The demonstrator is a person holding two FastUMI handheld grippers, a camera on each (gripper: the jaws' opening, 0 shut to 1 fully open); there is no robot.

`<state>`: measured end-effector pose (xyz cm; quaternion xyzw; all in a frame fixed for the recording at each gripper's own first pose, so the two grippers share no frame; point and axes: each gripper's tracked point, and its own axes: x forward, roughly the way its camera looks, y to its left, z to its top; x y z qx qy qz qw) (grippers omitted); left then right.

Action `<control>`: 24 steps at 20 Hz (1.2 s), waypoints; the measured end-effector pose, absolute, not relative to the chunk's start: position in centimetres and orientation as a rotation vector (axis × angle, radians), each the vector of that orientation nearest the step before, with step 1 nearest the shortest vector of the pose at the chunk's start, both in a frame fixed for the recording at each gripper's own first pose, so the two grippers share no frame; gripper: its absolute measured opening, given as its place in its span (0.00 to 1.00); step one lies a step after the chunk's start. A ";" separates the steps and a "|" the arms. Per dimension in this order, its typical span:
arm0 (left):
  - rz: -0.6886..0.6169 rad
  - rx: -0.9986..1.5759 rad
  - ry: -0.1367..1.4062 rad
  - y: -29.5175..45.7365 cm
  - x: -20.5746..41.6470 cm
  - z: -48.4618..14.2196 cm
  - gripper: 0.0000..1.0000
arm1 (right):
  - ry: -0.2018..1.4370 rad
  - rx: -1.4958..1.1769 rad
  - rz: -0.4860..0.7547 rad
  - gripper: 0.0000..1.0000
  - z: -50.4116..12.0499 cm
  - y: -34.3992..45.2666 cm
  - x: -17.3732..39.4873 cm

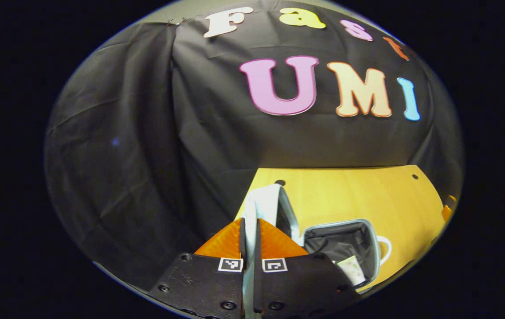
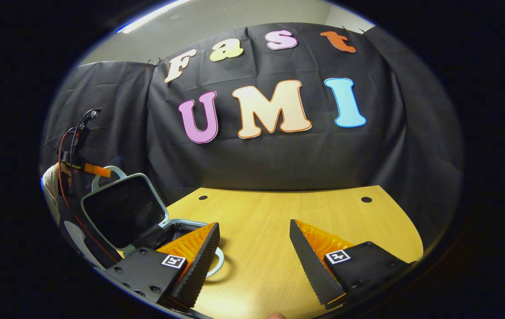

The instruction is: First open the suitcase, pack the skin care products into it, and then close the suitcase.

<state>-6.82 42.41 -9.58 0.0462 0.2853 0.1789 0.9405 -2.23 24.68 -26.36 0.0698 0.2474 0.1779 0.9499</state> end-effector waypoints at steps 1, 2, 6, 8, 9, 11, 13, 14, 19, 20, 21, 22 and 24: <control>0.359 0.094 0.588 41.5 -6.7 -9.7 0.01 | 0.501 0.147 0.361 0.98 -26.2 24.4 -2.2; 0.352 0.098 0.584 40.7 -6.4 -9.6 0.01 | 0.498 0.150 0.362 0.98 -26.2 24.1 -2.3; 0.285 0.070 0.582 36.3 -5.9 -9.6 0.01 | 0.491 0.155 0.358 0.98 -25.9 22.7 -2.4; 0.251 0.043 0.579 34.3 -5.5 -9.7 0.01 | 0.491 0.165 0.353 0.98 -26.0 22.1 -2.5; 0.234 0.030 0.573 33.3 -5.1 -9.8 0.01 | 0.492 0.168 0.350 0.98 -26.0 21.8 -2.5; 0.217 0.034 0.543 31.3 -4.6 -9.5 0.01 | 0.494 0.171 0.349 0.98 -25.9 21.2 -2.3; 0.161 0.013 0.527 28.4 -4.1 -10.3 0.01 | 0.490 0.172 0.341 0.98 -25.8 20.6 -2.1; 0.131 -0.009 0.532 27.0 -3.9 -11.1 0.01 | 0.489 0.173 0.339 0.98 -25.6 20.3 -2.0; -0.005 -0.067 0.548 19.7 -2.2 -14.4 0.02 | 0.489 0.146 0.344 0.98 -25.4 19.3 -2.1; -0.031 -0.066 0.562 18.5 -2.1 -15.2 0.02 | 0.489 0.139 0.342 0.98 -25.4 18.9 -2.2; -0.055 -0.073 0.580 17.4 -2.2 -16.2 0.02 | 0.490 0.131 0.340 0.98 -25.3 18.5 -2.2; -0.076 -0.084 0.588 16.3 -2.2 -16.9 0.02 | 0.492 0.122 0.334 0.98 -25.3 18.0 -2.2; -0.112 -0.096 0.612 14.6 -2.5 -18.5 0.03 | 0.491 0.106 0.316 0.98 -25.2 16.9 -2.2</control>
